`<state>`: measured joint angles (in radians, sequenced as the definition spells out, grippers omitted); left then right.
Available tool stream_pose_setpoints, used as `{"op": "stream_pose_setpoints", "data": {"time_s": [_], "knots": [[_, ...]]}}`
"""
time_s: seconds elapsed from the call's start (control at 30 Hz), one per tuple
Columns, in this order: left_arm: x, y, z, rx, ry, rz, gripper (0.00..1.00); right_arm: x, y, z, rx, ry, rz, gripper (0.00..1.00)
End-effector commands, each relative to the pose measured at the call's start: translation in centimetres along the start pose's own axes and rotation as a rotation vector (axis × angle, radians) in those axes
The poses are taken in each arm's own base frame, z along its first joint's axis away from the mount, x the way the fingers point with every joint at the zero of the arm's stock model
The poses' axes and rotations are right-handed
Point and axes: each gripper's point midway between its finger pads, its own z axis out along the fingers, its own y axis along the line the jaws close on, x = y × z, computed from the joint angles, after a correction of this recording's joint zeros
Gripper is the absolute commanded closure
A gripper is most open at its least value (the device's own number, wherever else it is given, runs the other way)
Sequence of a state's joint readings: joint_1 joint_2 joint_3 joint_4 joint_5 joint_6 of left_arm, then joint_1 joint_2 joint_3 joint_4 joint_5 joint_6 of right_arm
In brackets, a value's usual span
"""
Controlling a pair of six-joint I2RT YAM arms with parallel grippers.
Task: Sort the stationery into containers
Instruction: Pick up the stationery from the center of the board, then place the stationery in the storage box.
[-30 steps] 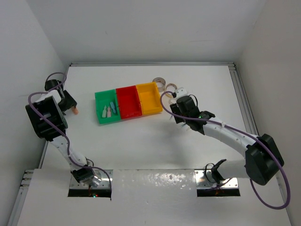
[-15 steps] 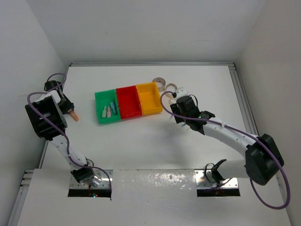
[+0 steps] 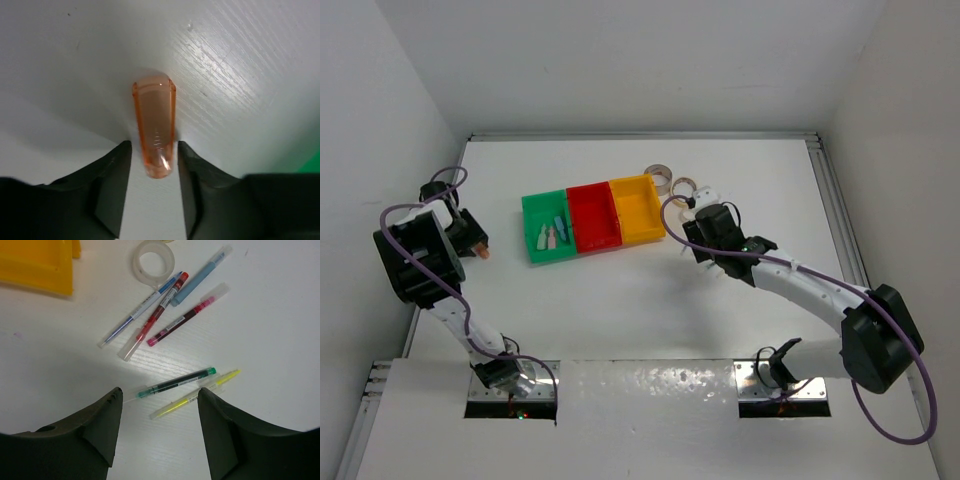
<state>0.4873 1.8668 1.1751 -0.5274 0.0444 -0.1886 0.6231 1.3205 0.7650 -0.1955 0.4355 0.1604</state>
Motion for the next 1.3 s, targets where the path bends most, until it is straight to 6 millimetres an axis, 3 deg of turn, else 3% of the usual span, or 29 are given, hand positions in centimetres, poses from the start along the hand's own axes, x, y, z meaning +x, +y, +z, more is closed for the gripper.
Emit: {"op": "stream_pose_setpoints", "data": {"time_s": [0.0,0.1,0.17,0.23,0.3,0.33,0.43,0.53,0.57,0.7,0.77,0.9,1.13,1.17,1.2,1.27], "knots": [[1.4,-0.4,0.6,0.013,0.044,0.003,0.63,-1.2,-0.8,-0.3,0.028,-0.044,0.009,0.4],[1.0,-0.3,1.3,0.004,0.039,0.0,0.79,-1.2,-0.9,-0.4,0.036,-0.046,0.01,0.39],[0.5,-0.3,1.3,0.001,0.028,-0.001,0.97,-1.2,-1.0,-0.5,0.039,-0.048,0.01,0.4],[-0.1,-1.0,0.6,0.033,0.021,0.004,1.0,-1.4,-1.1,-0.7,0.042,-0.055,0.013,0.4],[-1.4,-2.1,-1.4,0.081,-0.025,0.016,1.0,-1.4,-1.2,-0.8,0.047,-0.059,0.015,0.39],[-2.2,-3.5,-2.7,0.147,-0.05,0.036,1.0,-1.4,-1.2,-0.8,0.047,-0.059,0.015,0.39],[-5.3,-7.9,-10.3,0.252,-0.248,0.164,1.0,-1.5,-1.2,-0.7,0.045,-0.062,0.019,0.39],[-4.8,-11.6,-14.7,0.329,-0.329,0.261,1.0,-1.7,-0.9,-0.4,0.034,-0.062,0.028,0.4],[-4.1,-12.4,-15.0,0.359,-0.31,0.277,1.0,-2.0,-0.8,-0.4,0.031,-0.067,0.032,0.4],[3.0,-17.3,-14.2,0.499,-0.132,0.406,1.0,-2.3,-0.4,-0.3,0.019,-0.072,0.058,0.4],[4.3,-18.3,-13.7,0.494,-0.146,0.448,1.0,-2.3,-0.4,-0.3,0.022,-0.077,0.068,0.4],[5.1,-20.0,-12.1,0.47,-0.137,0.472,1.0,-2.6,-0.3,-0.3,0.023,-0.086,0.107,0.4],[6.1,-20.4,-7.6,0.407,-0.048,0.436,0.99,-2.1,-0.3,-0.2,0.031,-0.073,0.17,0.4],[6.2,-20.4,-7.3,0.401,-0.043,0.435,0.97,-2.1,-0.4,-0.2,0.034,-0.073,0.171,0.4],[6.4,-19.9,-6.8,0.377,-0.034,0.433,0.84,-2.2,-0.5,-0.3,0.036,-0.076,0.174,0.4],[7.3,-20.3,-6.6,0.372,-0.023,0.454,0.72,-2.3,-0.6,-0.4,0.041,-0.079,0.174,0.39]]}}
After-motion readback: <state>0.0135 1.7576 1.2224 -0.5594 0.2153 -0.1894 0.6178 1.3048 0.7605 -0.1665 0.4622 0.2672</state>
